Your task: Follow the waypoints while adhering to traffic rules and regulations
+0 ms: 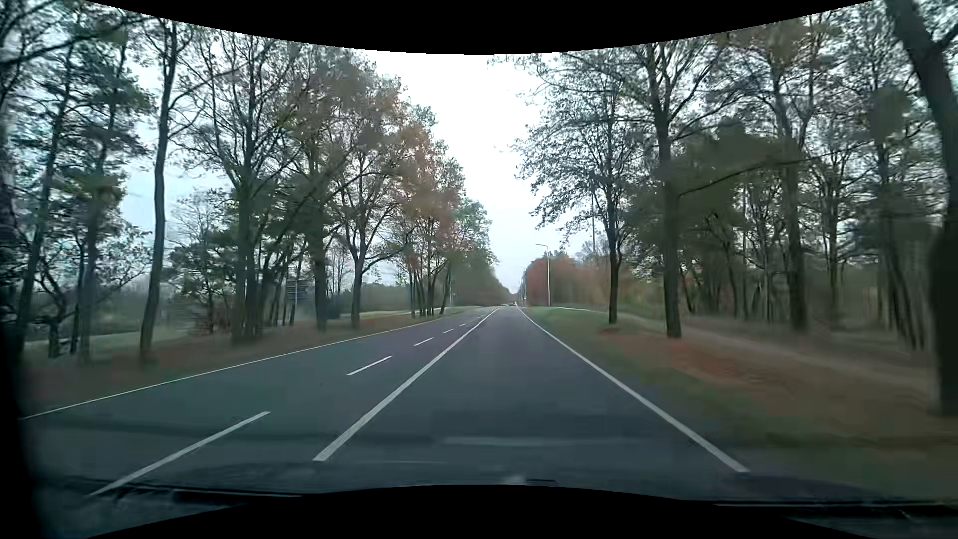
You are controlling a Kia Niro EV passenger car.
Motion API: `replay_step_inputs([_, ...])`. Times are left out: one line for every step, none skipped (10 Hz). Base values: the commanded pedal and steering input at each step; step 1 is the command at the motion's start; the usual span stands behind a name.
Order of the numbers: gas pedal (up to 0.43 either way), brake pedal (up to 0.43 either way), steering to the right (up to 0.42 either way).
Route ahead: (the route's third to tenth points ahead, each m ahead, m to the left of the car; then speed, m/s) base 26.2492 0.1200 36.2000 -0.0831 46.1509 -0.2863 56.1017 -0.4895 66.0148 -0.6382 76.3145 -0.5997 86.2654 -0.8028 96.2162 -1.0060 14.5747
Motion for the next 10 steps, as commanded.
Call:
replay_step_inputs([0.177,0.000,0.002])
replay_step_inputs([0.177,0.000,0.002])
replay_step_inputs([0.177,0.000,0.002])
replay_step_inputs([0.177,0.000,0.002])
replay_step_inputs([0.177,0.000,0.003])
replay_step_inputs([0.177,0.000,0.002])
replay_step_inputs([0.177,0.000,0.002])
replay_step_inputs([0.177,0.000,0.002])
replay_step_inputs([0.177,0.000,0.002])
replay_step_inputs([0.177,0.000,0.001])
